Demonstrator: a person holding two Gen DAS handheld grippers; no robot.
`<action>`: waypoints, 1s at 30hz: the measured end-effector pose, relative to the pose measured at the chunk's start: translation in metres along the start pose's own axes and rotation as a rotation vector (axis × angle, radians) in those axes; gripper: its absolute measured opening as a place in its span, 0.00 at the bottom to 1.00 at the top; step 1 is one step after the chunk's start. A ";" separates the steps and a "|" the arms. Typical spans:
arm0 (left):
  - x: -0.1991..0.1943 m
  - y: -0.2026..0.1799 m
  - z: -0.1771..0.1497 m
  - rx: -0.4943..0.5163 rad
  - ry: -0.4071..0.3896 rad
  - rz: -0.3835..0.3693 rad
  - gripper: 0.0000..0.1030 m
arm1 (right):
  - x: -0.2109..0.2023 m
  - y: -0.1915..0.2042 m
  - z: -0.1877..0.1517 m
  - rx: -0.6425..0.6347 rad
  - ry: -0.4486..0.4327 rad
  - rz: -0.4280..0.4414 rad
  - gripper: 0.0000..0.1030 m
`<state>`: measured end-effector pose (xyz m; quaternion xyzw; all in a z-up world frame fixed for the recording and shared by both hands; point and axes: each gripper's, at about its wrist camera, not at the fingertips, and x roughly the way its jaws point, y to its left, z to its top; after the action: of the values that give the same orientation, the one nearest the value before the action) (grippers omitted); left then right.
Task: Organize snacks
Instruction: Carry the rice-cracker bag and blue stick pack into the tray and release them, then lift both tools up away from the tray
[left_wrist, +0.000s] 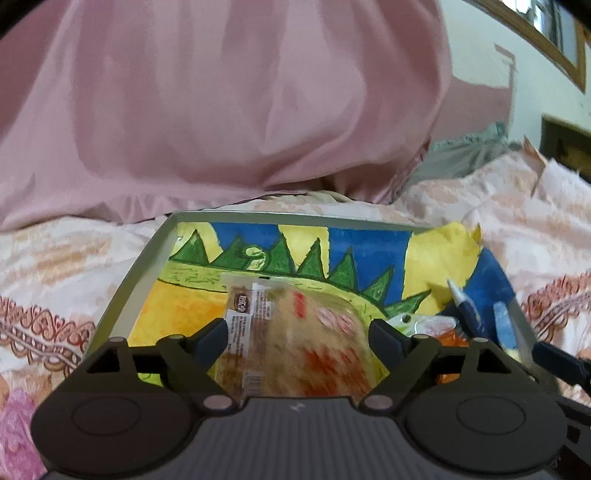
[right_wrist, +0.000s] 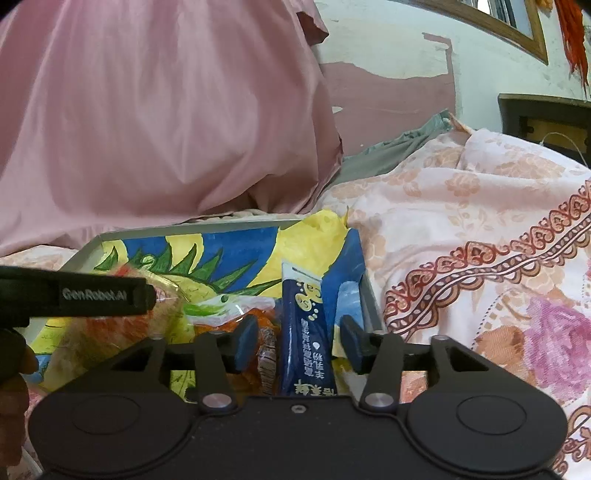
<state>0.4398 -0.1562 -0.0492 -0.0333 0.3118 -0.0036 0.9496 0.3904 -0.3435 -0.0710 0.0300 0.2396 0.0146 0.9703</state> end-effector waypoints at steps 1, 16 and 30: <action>-0.003 0.003 0.001 -0.014 -0.007 -0.001 0.85 | -0.003 -0.001 0.001 0.003 -0.007 -0.002 0.58; -0.102 0.020 0.026 -0.013 -0.184 0.027 0.99 | -0.089 -0.007 0.038 0.067 -0.173 -0.018 0.94; -0.204 0.053 0.016 -0.056 -0.295 0.047 1.00 | -0.190 0.011 0.053 0.070 -0.347 0.014 0.99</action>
<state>0.2844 -0.0968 0.0812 -0.0529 0.1696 0.0321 0.9836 0.2466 -0.3433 0.0650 0.0673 0.0686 0.0076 0.9953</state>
